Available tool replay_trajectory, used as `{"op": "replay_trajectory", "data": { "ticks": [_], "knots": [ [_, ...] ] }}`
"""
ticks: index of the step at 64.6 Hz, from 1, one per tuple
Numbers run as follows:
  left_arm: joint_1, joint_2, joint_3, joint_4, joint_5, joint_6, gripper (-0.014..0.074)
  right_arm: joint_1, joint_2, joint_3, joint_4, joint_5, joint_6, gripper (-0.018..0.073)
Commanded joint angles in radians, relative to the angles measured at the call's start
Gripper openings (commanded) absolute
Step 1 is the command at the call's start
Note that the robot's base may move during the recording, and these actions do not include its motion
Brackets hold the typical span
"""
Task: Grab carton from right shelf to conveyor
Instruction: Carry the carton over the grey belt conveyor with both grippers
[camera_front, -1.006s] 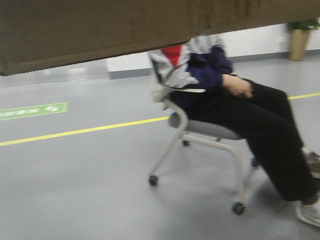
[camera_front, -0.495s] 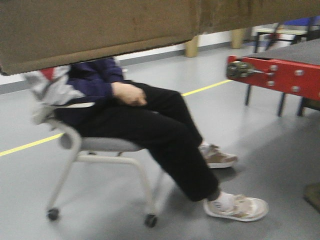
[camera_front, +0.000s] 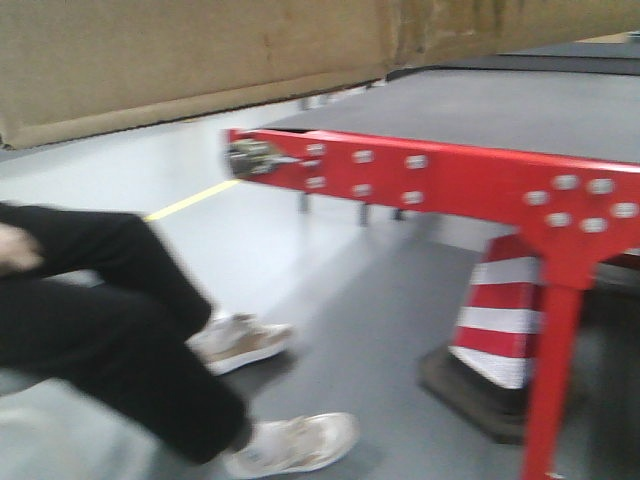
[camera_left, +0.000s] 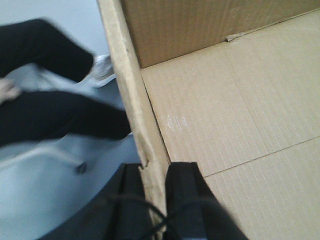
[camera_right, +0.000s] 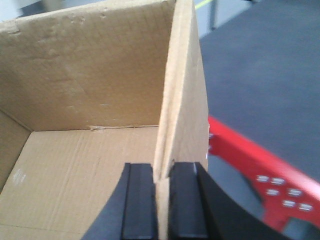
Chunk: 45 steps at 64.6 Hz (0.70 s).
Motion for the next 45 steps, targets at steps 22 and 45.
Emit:
{"op": "replay_trajectory", "data": {
  "ticks": [22, 45],
  "knots": [
    [-0.005, -0.013, -0.005, 0.055, 0.003, 0.016, -0.0017, -0.004, -0.016, -0.009, -0.025, -0.083, -0.01, -0.0069],
    [-0.005, -0.013, -0.005, 0.205, 0.003, 0.016, -0.0017, -0.004, -0.016, -0.009, -0.025, -0.083, -0.01, -0.0069]
  ]
}}
